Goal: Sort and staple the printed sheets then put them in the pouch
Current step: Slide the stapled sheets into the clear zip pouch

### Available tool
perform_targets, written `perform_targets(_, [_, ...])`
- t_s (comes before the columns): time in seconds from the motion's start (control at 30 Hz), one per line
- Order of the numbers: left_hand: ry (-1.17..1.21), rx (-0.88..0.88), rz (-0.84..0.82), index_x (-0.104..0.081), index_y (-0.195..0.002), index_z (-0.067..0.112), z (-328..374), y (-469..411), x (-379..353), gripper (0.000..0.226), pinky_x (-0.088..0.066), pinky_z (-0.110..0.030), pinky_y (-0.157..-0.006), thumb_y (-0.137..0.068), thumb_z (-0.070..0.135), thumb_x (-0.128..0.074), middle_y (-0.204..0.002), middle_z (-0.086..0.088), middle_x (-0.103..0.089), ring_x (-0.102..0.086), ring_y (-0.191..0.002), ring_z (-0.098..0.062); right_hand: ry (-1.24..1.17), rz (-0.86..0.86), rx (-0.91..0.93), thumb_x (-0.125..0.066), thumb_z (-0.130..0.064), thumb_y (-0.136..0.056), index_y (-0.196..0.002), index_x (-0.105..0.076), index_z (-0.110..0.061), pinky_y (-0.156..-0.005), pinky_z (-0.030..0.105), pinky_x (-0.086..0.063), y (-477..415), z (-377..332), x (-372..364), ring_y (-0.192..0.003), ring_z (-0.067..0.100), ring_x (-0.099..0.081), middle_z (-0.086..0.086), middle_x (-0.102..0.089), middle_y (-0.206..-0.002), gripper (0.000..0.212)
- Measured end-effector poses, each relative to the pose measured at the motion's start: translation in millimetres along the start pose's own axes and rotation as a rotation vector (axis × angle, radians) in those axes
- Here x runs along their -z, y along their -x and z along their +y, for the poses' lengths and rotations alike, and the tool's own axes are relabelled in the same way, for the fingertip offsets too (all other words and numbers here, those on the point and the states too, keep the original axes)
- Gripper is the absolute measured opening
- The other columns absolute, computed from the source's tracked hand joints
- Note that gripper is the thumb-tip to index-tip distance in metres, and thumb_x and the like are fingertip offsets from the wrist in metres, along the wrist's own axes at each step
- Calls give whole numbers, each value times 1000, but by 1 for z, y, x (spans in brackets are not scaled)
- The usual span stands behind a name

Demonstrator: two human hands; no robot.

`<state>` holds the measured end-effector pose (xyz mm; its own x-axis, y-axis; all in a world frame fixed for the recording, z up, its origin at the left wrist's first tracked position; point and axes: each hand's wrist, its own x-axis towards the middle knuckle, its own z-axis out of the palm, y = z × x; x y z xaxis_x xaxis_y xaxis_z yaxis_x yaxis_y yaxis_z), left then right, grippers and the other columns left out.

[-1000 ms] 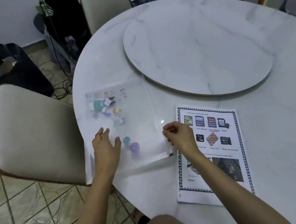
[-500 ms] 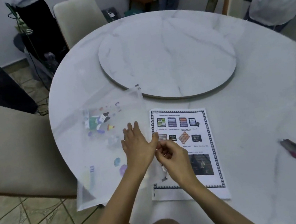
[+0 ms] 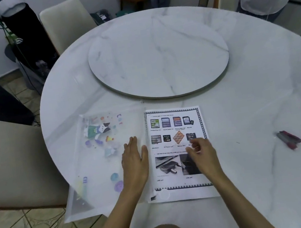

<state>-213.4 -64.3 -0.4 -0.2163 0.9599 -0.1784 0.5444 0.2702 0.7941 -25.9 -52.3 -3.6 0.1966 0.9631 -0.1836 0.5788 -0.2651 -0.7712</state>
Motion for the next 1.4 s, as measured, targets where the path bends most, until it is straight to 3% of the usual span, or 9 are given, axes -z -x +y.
perform_targets(0.07, [21,-14,12,-21,-146,18,-3,4,1,49,-7,-30,-118,-99,30,-31,-155,3,-20,-10,-145,-13,80,53,-45,-54,-11,-90,-117,-53,-3,-89,27,-38,-9,15,10,-108,29,-50,16,-51,-114,28])
perform_targets(0.13, [42,-24,27,-23,-146,19,-6,5,0,48,-8,-30,-118,-99,30,-31,-154,4,-22,-11,-144,-12,156,58,-85,-50,-10,-92,-119,-51,-1,-95,33,-34,-14,25,15,-114,33,-43,21,-48,-119,29])
perform_targets(0.6, [65,-102,169,-28,-144,19,-24,10,-17,58,-10,-29,-116,-90,41,-22,-152,2,-29,-17,-138,-4,337,175,-292,-62,-22,-86,-117,-42,6,-93,37,-37,-22,17,2,-115,35,-41,24,-43,-124,46])
perform_targets(0.7, [60,-118,168,-28,-144,20,-27,10,-19,59,-9,-28,-115,-90,42,-22,-152,2,-29,-15,-136,-1,254,153,-355,-65,-21,-83,-116,-46,5,-90,35,-38,-27,19,4,-114,36,-44,23,-49,-122,46])
perform_targets(0.83, [64,-122,168,-28,-144,20,-30,11,-19,56,-9,-25,-114,-91,40,-22,-151,4,-29,-16,-136,-1,121,63,-358,-61,-16,-80,-101,-63,-3,-81,33,-45,-34,24,15,-100,34,-57,14,-66,-110,25])
perform_targets(0.97, [92,-133,186,-29,-143,21,-29,13,-17,55,-8,-22,-112,-91,38,-23,-143,16,-27,-19,-138,-5,-208,-52,-284,-50,-13,-92,-117,-53,-7,-81,32,-47,-24,20,29,-94,23,-58,7,-61,-111,27])
perform_targets(1.07, [114,-154,198,-30,-142,22,-31,15,-15,56,-11,-23,-112,-91,44,-23,-142,16,-27,-21,-137,-4,-199,-97,-195,-44,-20,-96,-122,-48,-13,-91,42,-50,-12,25,32,-103,24,-60,6,-60,-121,27])
perform_targets(1.23, [149,-152,205,-31,-142,22,-28,15,-13,54,-14,-26,-114,-92,41,-24,-146,10,-32,-24,-138,-7,-291,50,-120,-43,-17,-97,-115,-49,-12,-61,19,-49,-3,29,51,-79,11,-62,2,-61,-104,20])
perform_targets(1.4, [121,-129,194,-31,-143,18,-21,5,-14,53,-14,-26,-114,-94,38,-26,-150,1,-32,-24,-141,-14,-497,315,-125,-45,-18,-96,-104,-49,-20,-85,46,-53,-4,34,65,-94,28,-63,7,-62,-107,9])
